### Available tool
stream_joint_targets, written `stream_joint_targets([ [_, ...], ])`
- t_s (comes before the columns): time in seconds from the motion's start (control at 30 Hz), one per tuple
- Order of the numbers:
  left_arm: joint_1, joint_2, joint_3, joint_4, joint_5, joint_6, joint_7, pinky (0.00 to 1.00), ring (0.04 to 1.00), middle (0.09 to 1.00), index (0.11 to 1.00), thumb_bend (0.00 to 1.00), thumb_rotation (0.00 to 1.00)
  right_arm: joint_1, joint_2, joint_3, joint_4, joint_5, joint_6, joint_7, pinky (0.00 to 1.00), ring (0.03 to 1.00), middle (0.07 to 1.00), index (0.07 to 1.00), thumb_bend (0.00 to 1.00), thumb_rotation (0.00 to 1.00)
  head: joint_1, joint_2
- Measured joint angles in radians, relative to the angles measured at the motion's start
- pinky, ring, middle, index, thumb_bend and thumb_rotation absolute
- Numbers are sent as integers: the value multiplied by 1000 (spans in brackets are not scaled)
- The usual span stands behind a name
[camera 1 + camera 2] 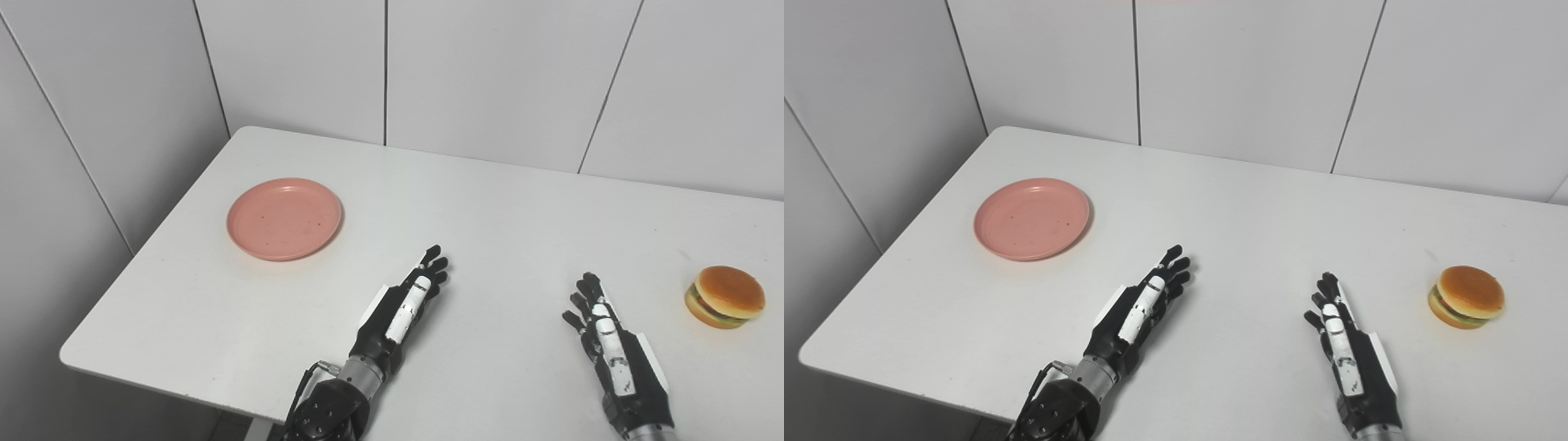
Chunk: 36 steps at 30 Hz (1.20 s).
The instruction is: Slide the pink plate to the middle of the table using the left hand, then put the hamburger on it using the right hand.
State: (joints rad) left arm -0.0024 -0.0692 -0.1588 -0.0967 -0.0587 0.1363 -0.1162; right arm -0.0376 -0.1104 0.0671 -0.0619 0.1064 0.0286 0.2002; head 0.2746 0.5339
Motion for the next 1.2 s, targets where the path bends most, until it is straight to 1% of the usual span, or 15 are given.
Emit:
stream_joint_targets([
  [0.43,-3,-7,-3,2,13,-4,10,981,971,972,963,328,1000,-7,-1,-4,5,6,-14,6,1000,989,1000,1000,208,1000,0,5],
  [0.53,-3,-6,-4,0,18,-3,10,975,967,970,961,324,1000,-4,0,-3,2,4,-14,5,992,983,997,1000,190,1000,0,15],
  [0.67,-2,-5,-1,-13,19,2,10,957,958,966,960,332,1000,3,1,0,-6,-8,-14,2,996,981,996,1000,170,1000,0,15],
  [0.77,-1,3,1,-31,22,7,10,948,953,965,963,335,1000,5,5,0,-5,-10,-14,0,1000,982,997,1000,175,1000,3,12],
  [0.83,-3,11,6,-41,23,7,10,985,956,963,961,345,1000,8,9,1,-5,-10,-14,0,999,982,996,1000,181,1000,5,11],
  [0.9,-6,20,17,-51,24,8,10,987,957,964,960,353,1000,8,13,2,-6,-15,-14,-3,997,980,994,999,185,1000,3,8],
  [1.03,-37,29,46,-85,19,32,10,974,955,965,957,358,999,4,15,2,-4,-27,-14,-11,998,984,997,1000,170,1000,3,5],
  [1.13,-69,36,70,-120,16,57,11,951,943,954,943,409,1000,1,17,2,2,-22,-14,-11,992,986,999,1000,173,1000,3,0],
  [1.2,-90,48,79,-145,16,77,11,943,937,949,938,414,1000,0,17,3,3,-22,-16,-11,987,984,999,1000,173,1000,3,-5],
])
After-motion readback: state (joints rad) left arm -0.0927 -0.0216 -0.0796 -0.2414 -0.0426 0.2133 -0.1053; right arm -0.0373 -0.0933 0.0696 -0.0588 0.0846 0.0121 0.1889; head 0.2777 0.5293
